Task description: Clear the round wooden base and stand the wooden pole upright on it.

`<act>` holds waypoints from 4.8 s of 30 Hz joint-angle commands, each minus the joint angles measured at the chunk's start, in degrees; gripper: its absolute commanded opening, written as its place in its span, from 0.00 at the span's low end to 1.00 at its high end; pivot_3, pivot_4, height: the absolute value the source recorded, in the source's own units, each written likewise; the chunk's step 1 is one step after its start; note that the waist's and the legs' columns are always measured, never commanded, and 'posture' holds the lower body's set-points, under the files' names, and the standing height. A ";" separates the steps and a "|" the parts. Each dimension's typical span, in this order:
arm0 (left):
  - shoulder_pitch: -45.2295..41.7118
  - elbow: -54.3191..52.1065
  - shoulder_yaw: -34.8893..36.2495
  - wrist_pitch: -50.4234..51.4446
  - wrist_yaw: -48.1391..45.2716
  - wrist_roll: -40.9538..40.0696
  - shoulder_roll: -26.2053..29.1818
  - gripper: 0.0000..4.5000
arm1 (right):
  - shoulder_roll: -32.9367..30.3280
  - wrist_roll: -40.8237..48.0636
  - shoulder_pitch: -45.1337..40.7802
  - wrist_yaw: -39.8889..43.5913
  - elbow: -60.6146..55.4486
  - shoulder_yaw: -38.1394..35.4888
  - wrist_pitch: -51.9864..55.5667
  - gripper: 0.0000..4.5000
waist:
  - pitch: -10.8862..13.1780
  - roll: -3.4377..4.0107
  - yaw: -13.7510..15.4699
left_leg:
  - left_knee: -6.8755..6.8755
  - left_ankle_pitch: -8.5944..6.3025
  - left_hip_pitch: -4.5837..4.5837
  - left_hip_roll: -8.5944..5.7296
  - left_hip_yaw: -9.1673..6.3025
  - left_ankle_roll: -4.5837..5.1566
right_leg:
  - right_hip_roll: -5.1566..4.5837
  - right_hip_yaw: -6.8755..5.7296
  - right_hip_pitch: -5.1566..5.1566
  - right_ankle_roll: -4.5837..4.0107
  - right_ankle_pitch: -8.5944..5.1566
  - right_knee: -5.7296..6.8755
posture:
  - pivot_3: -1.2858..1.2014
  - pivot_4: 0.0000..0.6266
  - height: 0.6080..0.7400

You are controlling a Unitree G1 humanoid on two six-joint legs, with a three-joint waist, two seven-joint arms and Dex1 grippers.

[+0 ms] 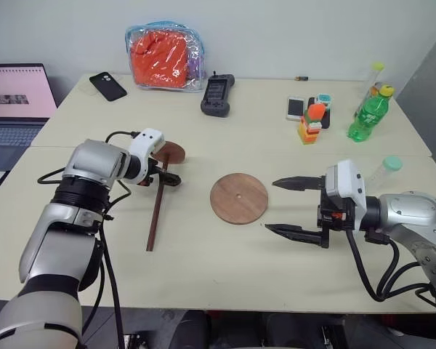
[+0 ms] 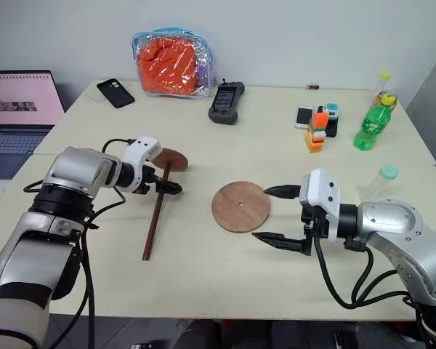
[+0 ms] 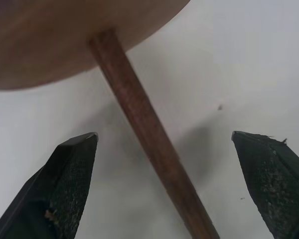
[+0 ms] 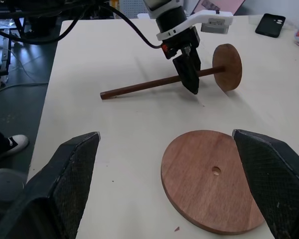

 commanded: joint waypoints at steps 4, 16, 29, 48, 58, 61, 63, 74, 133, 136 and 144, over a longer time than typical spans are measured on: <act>-2.66 -3.82 -1.02 6.59 1.30 1.34 1.13 1.00 | -0.37 0.68 -0.99 0.63 -1.80 -0.76 -0.35 1.00 | 0.00 0.00 0.01 | 0.00 0.00 0.00 0.00 -0.01 -0.01 | -0.02 0.00 0.00 0.00 0.00 0.00 | 0.52 0.24 1.00; -4.97 -2.21 -2.17 15.45 2.68 0.58 0.00 0.85 | -0.38 0.84 -1.42 0.99 -2.49 -0.30 0.00 1.00 | 0.00 0.00 0.01 | 0.02 0.01 -0.01 -0.01 -0.02 -0.01 | -0.01 -0.01 0.00 0.00 0.00 0.01 | 0.52 0.24 1.00; -5.28 -2.40 -1.24 16.55 3.04 -0.67 0.02 0.25 | -3.43 1.35 -3.38 5.32 -1.16 -0.73 0.46 1.00 | 0.00 0.00 0.01 | 0.02 0.01 -0.01 -0.01 0.00 -0.02 | -0.03 0.00 0.00 0.00 0.00 0.00 | 0.52 0.24 1.00; -5.73 -17.64 12.48 14.48 5.89 -9.38 -1.76 0.06 | -5.60 0.42 -2.26 7.24 -1.03 -2.54 0.33 1.00 | 0.01 -0.02 0.10 | 0.09 0.13 -0.20 0.01 -0.08 -0.24 | -0.16 -0.01 -0.08 0.00 0.00 0.00 | 0.52 0.24 1.00; -1.41 -32.70 28.73 -9.27 5.23 -23.17 -16.44 0.06 | -6.04 0.78 6.55 -2.48 -6.14 -13.09 3.75 1.00 | -0.02 0.02 0.56 | 0.17 0.15 -0.32 0.00 -0.13 -0.28 | -0.24 0.02 -0.09 0.01 0.01 -0.02 | 0.52 0.24 1.00; 2.04 -36.26 26.82 -16.44 5.72 -22.37 -19.17 0.06 | -5.61 0.84 9.06 -5.54 -7.87 -14.82 4.78 1.00 | -0.02 0.01 0.39 | 0.16 0.15 -0.26 0.02 -0.09 -0.27 | -0.22 0.08 -0.07 0.00 0.01 0.05 | 0.52 0.24 1.00; 5.14 -39.00 24.82 -20.97 6.48 -21.47 -21.27 0.06 | -5.18 0.76 10.73 -7.75 -9.46 -16.01 5.36 1.00 | -0.01 0.00 0.42 | 0.18 0.15 -0.29 0.00 -0.09 -0.27 | -0.20 0.07 -0.06 0.00 0.01 0.05 | 0.52 0.24 1.00; 16.96 -39.63 18.42 -36.71 7.04 -17.61 -24.85 0.06 | -4.85 -1.21 14.70 -16.66 -13.05 -14.97 10.21 1.00 | -0.03 -0.01 0.44 | 0.14 0.14 -0.18 -0.02 0.06 -0.25 | -0.07 0.09 0.03 0.00 0.01 0.03 | 0.52 0.24 1.00; 25.95 -30.39 12.71 -52.67 8.33 -13.36 -29.09 0.06 | -3.97 3.02 11.38 -18.79 -13.39 -11.46 14.85 1.00 | -0.05 -0.01 0.45 | 0.14 0.02 -0.15 -0.05 0.06 -0.03 | 0.00 0.01 0.08 0.00 0.01 0.00 | 0.52 0.24 1.00; 26.40 -30.49 12.43 -52.91 8.19 -13.56 -29.14 0.06 | -4.21 3.02 11.33 -18.52 -13.39 -11.56 14.82 1.00 | -0.05 -0.01 0.44 | 0.14 0.02 -0.12 -0.06 0.05 -0.02 | 0.00 0.01 0.09 0.00 0.01 0.00 | 0.52 0.24 1.00; 27.15 -32.14 11.49 -50.99 6.80 -14.76 -28.78 0.06 | -4.70 3.25 11.35 -18.14 -13.24 -11.61 14.91 1.00 | -0.05 -0.01 0.44 | 0.14 0.01 -0.03 -0.05 0.04 -0.02 | 0.00 0.01 0.17 0.00 0.01 0.00 | 0.52 0.24 1.00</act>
